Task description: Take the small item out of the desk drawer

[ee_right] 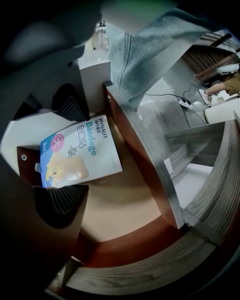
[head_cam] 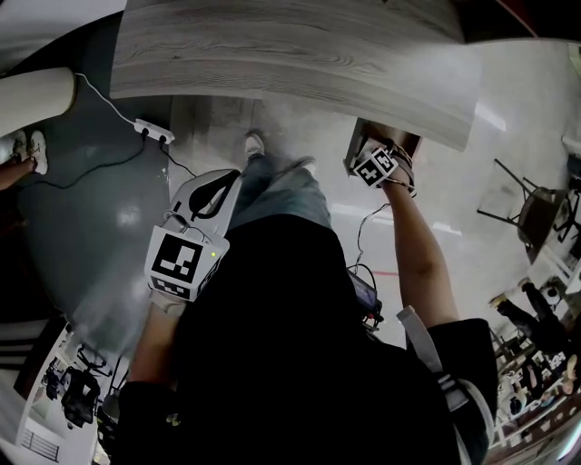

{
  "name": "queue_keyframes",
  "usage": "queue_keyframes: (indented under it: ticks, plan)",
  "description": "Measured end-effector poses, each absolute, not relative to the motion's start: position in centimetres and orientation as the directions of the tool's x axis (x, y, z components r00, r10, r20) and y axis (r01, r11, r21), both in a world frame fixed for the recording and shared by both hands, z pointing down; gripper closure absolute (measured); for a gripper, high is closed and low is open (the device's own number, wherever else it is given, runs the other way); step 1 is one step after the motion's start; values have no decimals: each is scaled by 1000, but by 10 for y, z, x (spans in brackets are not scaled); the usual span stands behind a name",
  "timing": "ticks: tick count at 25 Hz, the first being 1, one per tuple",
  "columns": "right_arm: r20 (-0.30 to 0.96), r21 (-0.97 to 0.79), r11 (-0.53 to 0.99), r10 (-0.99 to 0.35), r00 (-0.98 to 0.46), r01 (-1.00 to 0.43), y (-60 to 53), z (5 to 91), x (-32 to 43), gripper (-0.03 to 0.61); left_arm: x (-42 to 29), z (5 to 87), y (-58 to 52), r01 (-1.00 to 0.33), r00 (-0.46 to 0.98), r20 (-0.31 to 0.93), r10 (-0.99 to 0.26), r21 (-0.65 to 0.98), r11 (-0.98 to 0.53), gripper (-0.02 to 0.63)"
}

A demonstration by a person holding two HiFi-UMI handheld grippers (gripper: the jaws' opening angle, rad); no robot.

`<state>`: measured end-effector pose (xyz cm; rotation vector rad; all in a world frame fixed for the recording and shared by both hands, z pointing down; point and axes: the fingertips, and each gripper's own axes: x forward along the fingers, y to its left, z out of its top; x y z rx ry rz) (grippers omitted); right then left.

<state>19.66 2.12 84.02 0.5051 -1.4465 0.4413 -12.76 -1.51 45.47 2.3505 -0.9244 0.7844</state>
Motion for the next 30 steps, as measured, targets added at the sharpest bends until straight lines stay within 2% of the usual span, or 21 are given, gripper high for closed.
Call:
queue_keyframes:
  ticks: [21, 30]
  plan:
    - [988, 148, 755, -140, 63, -639, 19, 729, 190, 165, -90, 417, -23, -623, 738, 531, -417, 297, -724, 604]
    - [958, 204, 642, -286, 17, -739, 17, 642, 171, 166, -61, 397, -28, -532, 804, 475, -359, 302, -791, 604]
